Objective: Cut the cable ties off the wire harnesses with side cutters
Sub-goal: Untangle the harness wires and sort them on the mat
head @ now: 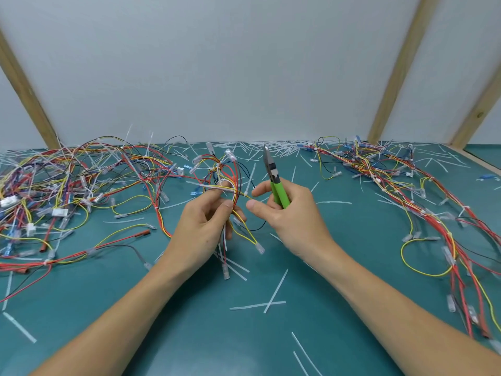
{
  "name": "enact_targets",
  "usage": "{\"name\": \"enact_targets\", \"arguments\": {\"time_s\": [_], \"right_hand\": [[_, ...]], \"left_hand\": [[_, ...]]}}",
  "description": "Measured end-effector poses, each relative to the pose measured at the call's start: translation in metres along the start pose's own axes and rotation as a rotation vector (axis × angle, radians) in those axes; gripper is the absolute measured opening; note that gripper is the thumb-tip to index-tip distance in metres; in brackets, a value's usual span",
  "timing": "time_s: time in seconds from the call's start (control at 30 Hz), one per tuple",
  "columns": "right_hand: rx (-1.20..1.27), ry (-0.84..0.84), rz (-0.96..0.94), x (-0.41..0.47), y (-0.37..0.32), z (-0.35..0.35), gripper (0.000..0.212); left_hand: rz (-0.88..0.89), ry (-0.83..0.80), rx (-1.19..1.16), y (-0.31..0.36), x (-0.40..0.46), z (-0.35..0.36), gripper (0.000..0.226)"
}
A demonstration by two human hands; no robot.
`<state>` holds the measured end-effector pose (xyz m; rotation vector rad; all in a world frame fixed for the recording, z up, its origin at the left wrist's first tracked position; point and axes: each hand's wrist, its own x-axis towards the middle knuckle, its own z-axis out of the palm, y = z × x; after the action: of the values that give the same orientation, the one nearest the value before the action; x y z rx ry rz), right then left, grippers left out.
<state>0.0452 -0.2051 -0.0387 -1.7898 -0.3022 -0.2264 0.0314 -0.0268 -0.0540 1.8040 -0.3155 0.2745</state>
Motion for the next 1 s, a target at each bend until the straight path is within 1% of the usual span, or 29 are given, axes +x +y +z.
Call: {"name": "enact_targets", "arguments": {"time_s": [0.13, 0.3, 0.43, 0.5, 0.57, 0.7, 0.77, 0.83, 0.93, 1.0], "right_hand": [[0.068, -0.020, -0.007, -0.0001, -0.0039, -0.0002, 0.003], [0.063, -0.023, -0.034, -0.0006, -0.0035, 0.0008, 0.006], [0.022, 0.067, -0.132, -0.0009, -0.0051, 0.0013, 0.012], [0.018, 0.118, -0.159, -0.0001, -0.0055, 0.0009, 0.012], [0.017, 0.151, -0.148, 0.0014, -0.0041, -0.0005, 0.010], [0.034, 0.191, -0.076, 0.0047, 0.0007, -0.0018, 0.012], [0.042, 0.196, -0.065, 0.0050, 0.0018, -0.0018, 0.012], [0.030, 0.206, -0.111, 0.0038, 0.0002, -0.0017, 0.011], [0.008, 0.254, -0.227, 0.0013, -0.0059, -0.0024, 0.008], [-0.001, 0.293, -0.269, 0.0017, -0.0078, -0.0039, 0.008]], "left_hand": [[0.008, -0.005, -0.014, -0.0001, 0.0008, 0.0014, 0.026], [0.023, -0.016, 0.003, 0.0003, -0.0010, 0.0015, 0.023], [0.029, -0.005, 0.036, 0.0018, -0.0011, 0.0022, 0.015], [0.025, 0.003, 0.040, 0.0027, -0.0011, 0.0027, 0.020], [0.019, 0.003, 0.044, 0.0036, -0.0015, 0.0031, 0.023], [0.013, -0.001, 0.083, 0.0044, -0.0020, 0.0024, 0.021], [-0.001, -0.019, 0.074, 0.0043, -0.0012, 0.0016, 0.020], [-0.039, -0.047, 0.084, 0.0044, -0.0010, 0.0014, 0.021], [-0.057, -0.140, 0.190, 0.0048, -0.0030, 0.0024, 0.021], [-0.039, -0.208, 0.308, 0.0046, -0.0057, 0.0032, 0.022]]}}
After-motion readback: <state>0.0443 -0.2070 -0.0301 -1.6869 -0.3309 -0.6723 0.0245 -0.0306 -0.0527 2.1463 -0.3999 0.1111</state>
